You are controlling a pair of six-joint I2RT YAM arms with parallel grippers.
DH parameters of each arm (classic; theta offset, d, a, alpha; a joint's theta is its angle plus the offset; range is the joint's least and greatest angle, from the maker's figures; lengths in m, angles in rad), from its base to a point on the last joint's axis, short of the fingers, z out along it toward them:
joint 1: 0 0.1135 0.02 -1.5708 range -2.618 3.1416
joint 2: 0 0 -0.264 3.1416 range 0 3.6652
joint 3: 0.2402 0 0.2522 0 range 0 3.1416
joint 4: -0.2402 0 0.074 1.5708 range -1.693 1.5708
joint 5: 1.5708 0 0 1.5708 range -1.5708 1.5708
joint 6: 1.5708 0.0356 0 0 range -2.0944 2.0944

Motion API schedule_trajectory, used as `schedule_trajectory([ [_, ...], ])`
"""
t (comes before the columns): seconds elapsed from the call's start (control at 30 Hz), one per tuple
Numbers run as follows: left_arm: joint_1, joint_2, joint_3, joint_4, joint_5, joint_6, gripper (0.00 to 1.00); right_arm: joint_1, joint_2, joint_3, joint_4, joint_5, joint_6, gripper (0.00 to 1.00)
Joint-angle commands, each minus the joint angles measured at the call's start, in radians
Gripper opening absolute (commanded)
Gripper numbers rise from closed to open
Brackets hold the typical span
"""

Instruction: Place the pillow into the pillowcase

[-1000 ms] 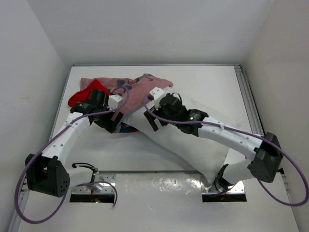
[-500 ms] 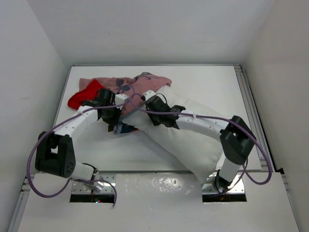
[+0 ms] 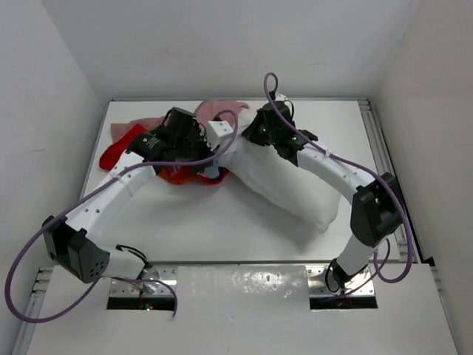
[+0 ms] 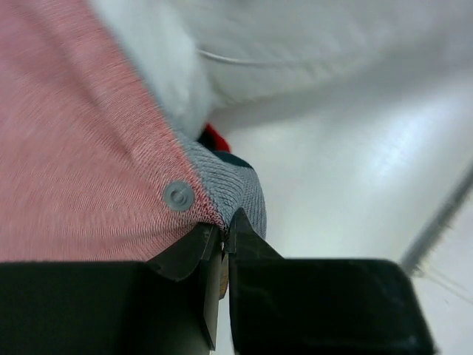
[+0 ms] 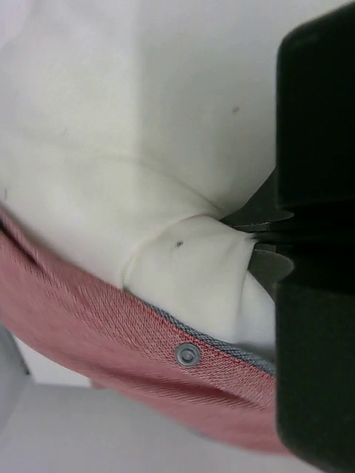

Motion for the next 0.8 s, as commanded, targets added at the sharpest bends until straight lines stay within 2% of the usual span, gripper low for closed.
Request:
schedule_trajectory([
  [0.0,-0.038,0.005,0.018,-0.101,0.168,0.02,0.0,0.051,-0.024,0.081,0.206,0.133,0.222,0.0],
  [0.07,-0.042,0.02,0.045,-0.095,0.194,0.015,0.0,0.071,-0.034,0.038,0.22,0.186,0.282,0.0],
  [0.13,-0.043,0.054,0.142,-0.109,0.264,0.017,0.0,0.1,-0.048,-0.004,0.242,0.225,0.305,0.0],
  [0.23,-0.039,0.086,0.239,-0.117,0.306,0.025,0.0,0.137,-0.048,-0.015,0.2,0.268,0.277,0.0],
  [0.33,0.044,0.089,0.136,-0.017,0.235,-0.011,0.0,0.137,-0.041,-0.07,0.153,0.211,0.314,0.0],
  [0.4,0.066,0.101,0.076,0.063,0.188,-0.07,0.0,0.132,-0.059,-0.138,0.231,0.135,0.331,0.0],
  [0.47,0.06,0.115,0.03,0.066,0.182,-0.052,0.03,0.14,-0.068,-0.212,0.284,0.058,0.319,0.0],
  [0.5,0.044,0.117,0.018,0.061,0.173,-0.037,0.17,0.142,-0.065,-0.218,0.3,0.021,0.304,0.0],
  [0.57,-0.005,0.13,0.013,-0.018,0.16,0.039,0.4,0.129,-0.058,-0.206,0.282,-0.061,0.218,0.0],
  [0.6,-0.009,0.13,0.022,-0.052,0.168,0.06,0.61,0.119,-0.064,-0.19,0.231,-0.135,0.19,0.0],
  [0.63,-0.006,0.129,0.035,-0.079,0.179,0.08,0.67,0.109,-0.073,-0.19,0.197,-0.16,0.138,0.04],
  [0.67,0.001,0.112,0.067,-0.121,0.2,0.112,0.77,0.083,-0.09,-0.195,0.155,-0.175,0.11,0.32],
  [0.7,0.012,0.1,0.088,-0.133,0.214,0.123,0.82,0.068,-0.144,-0.207,0.142,-0.189,0.084,0.56],
  [0.73,0.044,0.088,0.114,-0.149,0.248,0.135,0.86,0.051,-0.175,-0.234,0.128,-0.183,0.034,0.71],
  [0.77,0.061,0.083,0.189,-0.153,0.262,0.135,0.88,0.019,-0.209,-0.244,0.114,-0.169,0.006,0.79],
])
